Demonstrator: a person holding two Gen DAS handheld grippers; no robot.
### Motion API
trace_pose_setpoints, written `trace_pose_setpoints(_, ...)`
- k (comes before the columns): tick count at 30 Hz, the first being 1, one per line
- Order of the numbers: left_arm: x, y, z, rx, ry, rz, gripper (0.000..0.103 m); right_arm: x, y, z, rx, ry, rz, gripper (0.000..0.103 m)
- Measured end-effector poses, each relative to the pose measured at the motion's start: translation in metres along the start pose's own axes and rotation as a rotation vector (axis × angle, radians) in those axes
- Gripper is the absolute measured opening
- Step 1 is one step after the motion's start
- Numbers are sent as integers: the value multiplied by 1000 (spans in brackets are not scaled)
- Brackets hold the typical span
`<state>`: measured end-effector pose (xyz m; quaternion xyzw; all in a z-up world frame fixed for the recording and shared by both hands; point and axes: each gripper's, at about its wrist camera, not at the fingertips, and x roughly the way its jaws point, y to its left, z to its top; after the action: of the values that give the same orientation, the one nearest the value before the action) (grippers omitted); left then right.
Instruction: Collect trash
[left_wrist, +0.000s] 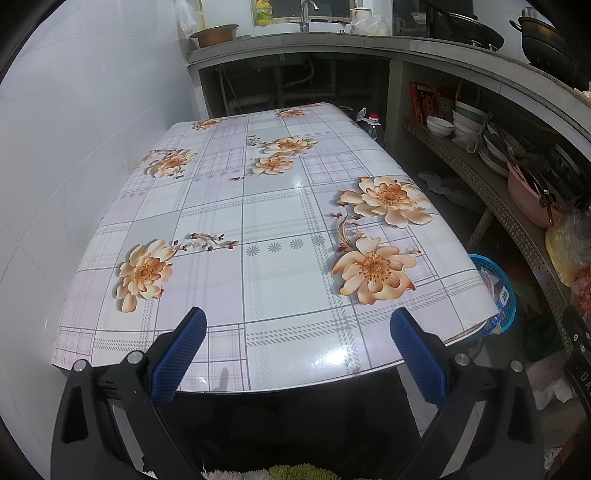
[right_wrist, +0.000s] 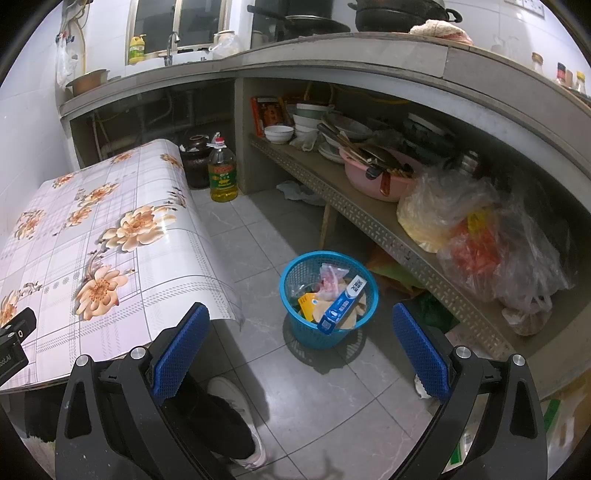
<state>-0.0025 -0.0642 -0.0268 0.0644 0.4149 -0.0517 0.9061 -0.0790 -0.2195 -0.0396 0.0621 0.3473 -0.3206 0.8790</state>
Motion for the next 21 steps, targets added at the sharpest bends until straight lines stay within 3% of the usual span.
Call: trace_pose_setpoints(21,-1,1,-2,-4,-2,-1,98,0,-1,1,-3,0,6,95)
